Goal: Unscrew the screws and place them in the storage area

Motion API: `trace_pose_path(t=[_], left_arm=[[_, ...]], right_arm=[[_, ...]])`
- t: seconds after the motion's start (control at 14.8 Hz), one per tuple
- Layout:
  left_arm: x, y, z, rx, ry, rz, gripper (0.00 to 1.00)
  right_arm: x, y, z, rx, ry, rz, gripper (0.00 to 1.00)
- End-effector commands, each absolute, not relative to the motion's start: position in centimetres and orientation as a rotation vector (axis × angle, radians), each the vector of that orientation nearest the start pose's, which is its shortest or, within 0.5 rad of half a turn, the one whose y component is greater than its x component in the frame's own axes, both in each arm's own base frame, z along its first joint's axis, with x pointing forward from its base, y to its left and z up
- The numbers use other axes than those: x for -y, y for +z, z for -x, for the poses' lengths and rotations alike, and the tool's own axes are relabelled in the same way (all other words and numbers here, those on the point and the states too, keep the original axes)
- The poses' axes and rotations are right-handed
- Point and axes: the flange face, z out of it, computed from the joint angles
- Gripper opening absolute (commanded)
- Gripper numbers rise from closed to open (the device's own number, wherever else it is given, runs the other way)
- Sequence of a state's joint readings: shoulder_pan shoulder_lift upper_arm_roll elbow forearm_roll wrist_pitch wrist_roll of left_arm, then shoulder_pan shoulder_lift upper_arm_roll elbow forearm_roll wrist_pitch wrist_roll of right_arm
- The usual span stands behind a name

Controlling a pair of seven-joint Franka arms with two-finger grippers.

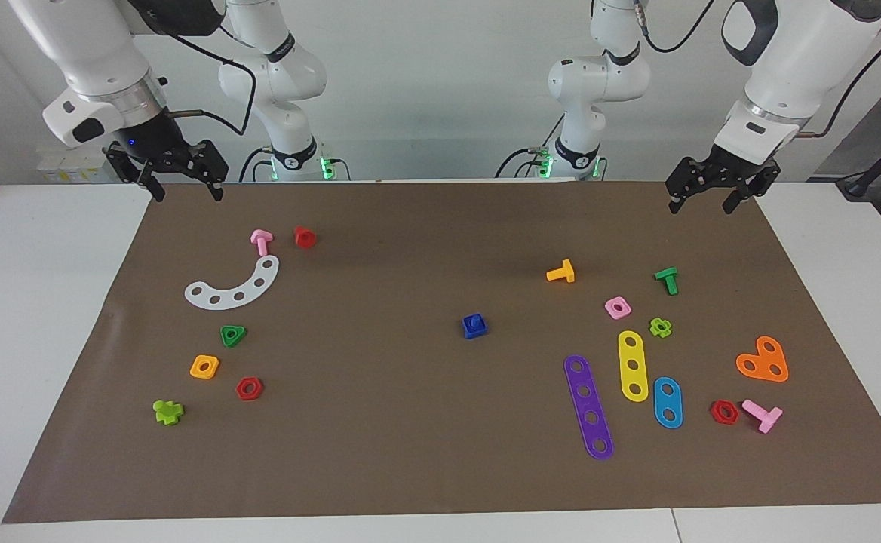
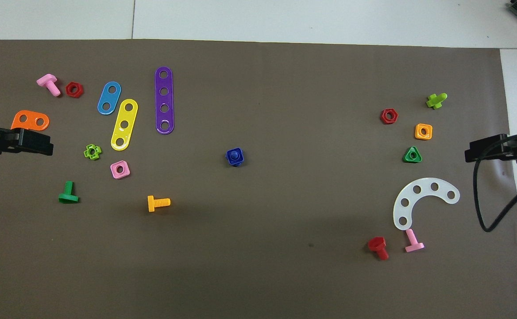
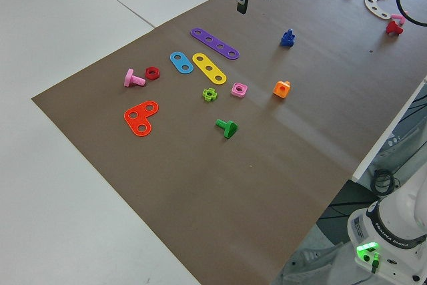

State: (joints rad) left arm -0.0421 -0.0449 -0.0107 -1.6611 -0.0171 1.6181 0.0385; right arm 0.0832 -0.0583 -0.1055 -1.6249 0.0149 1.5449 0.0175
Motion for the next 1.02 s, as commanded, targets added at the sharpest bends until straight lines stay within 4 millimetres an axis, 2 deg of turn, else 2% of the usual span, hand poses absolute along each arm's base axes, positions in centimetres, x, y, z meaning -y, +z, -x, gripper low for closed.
trace_pose_path(t=[0.0, 0.47, 0.81, 0.95], left_arm=[[2.5, 61.6, -53.8, -0.161, -0.027, 3.144, 1.0], [2.5, 61.6, -53.8, -0.163, -0.027, 3.144, 1.0], [3.4, 61.3, -53.5, -0.171, -0.017, 3.146, 1.0], [4.3, 60.8, -53.1, -0.18, -0.019, 3.145, 1.0]], right_arm=[[1.3, 62.9, -53.1, -0.08, 0.032, 3.115, 1.0], [1.8, 62.7, -53.0, -0.09, 0.039, 3.113, 1.0], [1.8, 62.9, -53.0, -0.085, 0.034, 3.113, 1.0], [1.3, 63.1, -52.9, -0.071, 0.032, 3.112, 1.0]])
